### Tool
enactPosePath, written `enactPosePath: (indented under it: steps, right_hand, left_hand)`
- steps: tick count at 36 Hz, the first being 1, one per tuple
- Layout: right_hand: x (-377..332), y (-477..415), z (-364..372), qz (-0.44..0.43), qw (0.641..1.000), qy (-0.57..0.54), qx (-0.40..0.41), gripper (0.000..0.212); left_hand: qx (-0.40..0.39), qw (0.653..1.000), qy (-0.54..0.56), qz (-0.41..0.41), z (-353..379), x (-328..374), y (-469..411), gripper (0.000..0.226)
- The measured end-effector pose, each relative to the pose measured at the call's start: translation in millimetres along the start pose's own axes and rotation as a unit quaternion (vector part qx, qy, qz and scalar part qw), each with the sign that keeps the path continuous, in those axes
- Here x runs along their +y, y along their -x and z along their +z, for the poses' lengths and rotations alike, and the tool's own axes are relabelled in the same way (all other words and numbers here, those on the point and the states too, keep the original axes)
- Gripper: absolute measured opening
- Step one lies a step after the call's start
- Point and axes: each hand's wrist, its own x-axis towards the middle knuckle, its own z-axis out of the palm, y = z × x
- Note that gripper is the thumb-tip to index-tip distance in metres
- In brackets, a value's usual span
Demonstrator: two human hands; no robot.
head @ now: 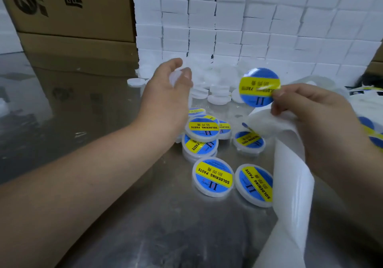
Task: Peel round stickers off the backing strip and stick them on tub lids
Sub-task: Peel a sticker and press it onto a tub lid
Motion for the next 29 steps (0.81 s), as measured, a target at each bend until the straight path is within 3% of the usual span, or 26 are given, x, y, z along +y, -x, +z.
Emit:
enactPosePath:
  steps: [3,6,14,16,19,29]
  right_hand:
    - [-1,10,8,0.021,0.993,-0.027,-0.116,0.03]
    - [-1,16,12,0.028,0.977,-0.031,-0.208,0.031]
    - [-5,14,9,0.022,0.967,-0.057,-0.247,0.023]
    - [-3,14,9,0.027,0.965,-0.052,-0.256,0.026]
    - [-2,14,9,0.029,0.963,-0.046,-0.265,0.028]
    - [-4,14,9,0.018,0.961,-0.042,-0.274,0.029]
  left_hand:
    - [-0.059,0.988,0.125,-0.062,2,5,4,0.019]
    - [-0.136,0.968,0.181,-0.113,4,7,8,0.023]
    - [-0.284,0.877,0.329,-0.206,1,8,8,0.021]
    - [-0.296,0.867,0.346,-0.204,-1,8,7,0.033]
    - [-0.311,0.859,0.358,-0.191,-1,8,7,0.037]
    - [-0.319,0.884,0.312,-0.139,3,4,13,0.032]
